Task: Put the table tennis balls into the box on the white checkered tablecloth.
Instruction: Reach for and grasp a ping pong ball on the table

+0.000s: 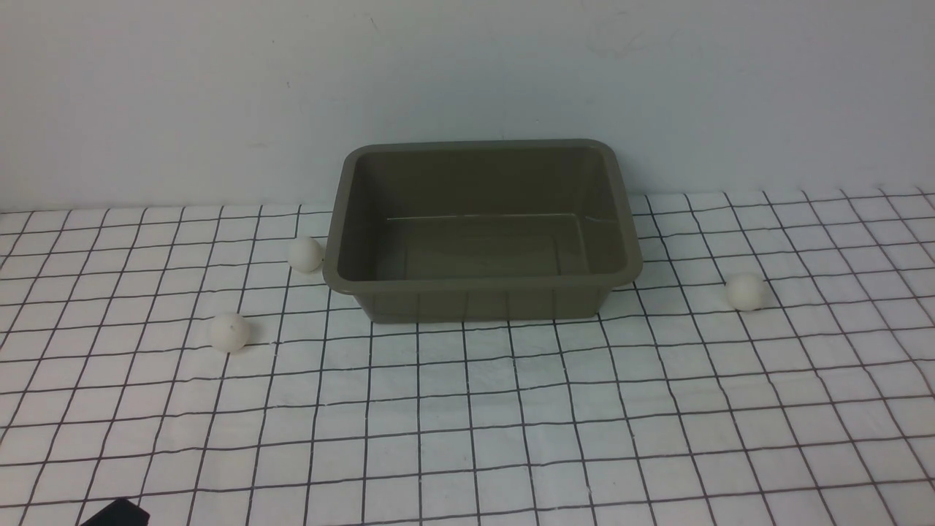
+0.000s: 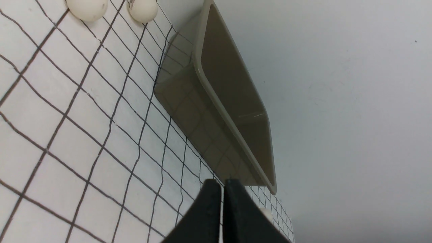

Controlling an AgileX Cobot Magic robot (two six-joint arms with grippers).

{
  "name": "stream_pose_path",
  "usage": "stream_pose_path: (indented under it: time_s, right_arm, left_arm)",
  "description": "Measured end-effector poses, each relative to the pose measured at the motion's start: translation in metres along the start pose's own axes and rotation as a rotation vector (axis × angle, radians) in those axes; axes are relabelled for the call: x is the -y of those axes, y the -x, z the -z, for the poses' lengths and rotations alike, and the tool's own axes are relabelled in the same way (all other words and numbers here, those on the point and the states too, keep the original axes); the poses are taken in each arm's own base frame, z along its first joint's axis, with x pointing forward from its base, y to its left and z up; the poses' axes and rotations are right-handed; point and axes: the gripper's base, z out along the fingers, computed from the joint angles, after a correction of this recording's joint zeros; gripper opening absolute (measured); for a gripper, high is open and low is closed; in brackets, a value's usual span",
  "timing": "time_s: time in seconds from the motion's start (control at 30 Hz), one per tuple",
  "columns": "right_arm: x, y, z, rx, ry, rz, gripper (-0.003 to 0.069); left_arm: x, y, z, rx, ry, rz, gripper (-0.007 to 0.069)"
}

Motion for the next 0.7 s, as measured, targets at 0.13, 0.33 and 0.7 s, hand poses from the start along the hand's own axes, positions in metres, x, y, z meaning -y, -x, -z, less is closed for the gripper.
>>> stream_pose_path:
  time_s: [0.13,0.33,0.7]
  right_arm:
    - [-0.025,0.007,0.004,0.011,0.073,0.182,-0.0018]
    - [-0.094,0.024,-0.004,-0.047,0.138,0.639,-0.0018]
    - [-0.152,0.05,-0.09,-0.451,-0.002,1.198,-0.0015]
  left_arm:
    - [0.026,0.01,0.007,0.046,-0.072,-0.241,-0.0004]
    - [0.06,0.02,0.009,0.013,-0.09,-0.613,-0.0004]
    - [0.093,0.038,-0.055,-0.426,0.128,-0.98,-0.0004]
